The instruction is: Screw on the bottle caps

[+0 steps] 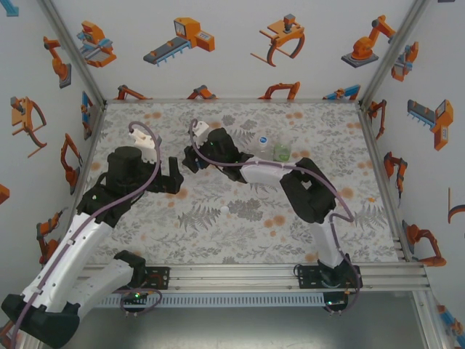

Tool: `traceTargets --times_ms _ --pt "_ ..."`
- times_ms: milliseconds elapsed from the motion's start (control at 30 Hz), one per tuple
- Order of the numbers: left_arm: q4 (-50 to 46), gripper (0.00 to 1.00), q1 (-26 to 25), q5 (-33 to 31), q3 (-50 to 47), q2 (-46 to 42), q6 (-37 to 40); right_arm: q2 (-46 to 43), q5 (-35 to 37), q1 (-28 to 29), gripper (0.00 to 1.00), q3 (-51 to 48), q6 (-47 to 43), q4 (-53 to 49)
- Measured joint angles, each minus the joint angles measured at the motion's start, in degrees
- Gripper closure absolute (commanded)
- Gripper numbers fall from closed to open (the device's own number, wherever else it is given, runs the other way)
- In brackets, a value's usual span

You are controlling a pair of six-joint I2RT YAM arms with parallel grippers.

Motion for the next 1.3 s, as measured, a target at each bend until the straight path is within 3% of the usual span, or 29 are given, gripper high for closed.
traceTargets --times_ms 333,733,1000,1300 --pt "6.60 0.03 0.00 12.85 -0.02 0.00 0.37 -21.31 -0.44 -0.13 0.61 -8.39 -1.18 -8.11" --pt "23.87 0.00 -0.46 31.87 -3.61 2.29 0.07 -44.87 -4.81 -1.03 0.64 -9.38 -3.26 -28.89" --pt "34.60 0.01 -8.76 41.18 -5.31 4.22 3.72 -54.14 -9.77 -1.03 0.68 -9.38 -1.09 -36.00" --pt "40.87 0.05 -13.31 44.04 -5.29 8.13 5.90 -59.19 -17.57 -1.03 0.70 -10.78 3.32 -35.43"
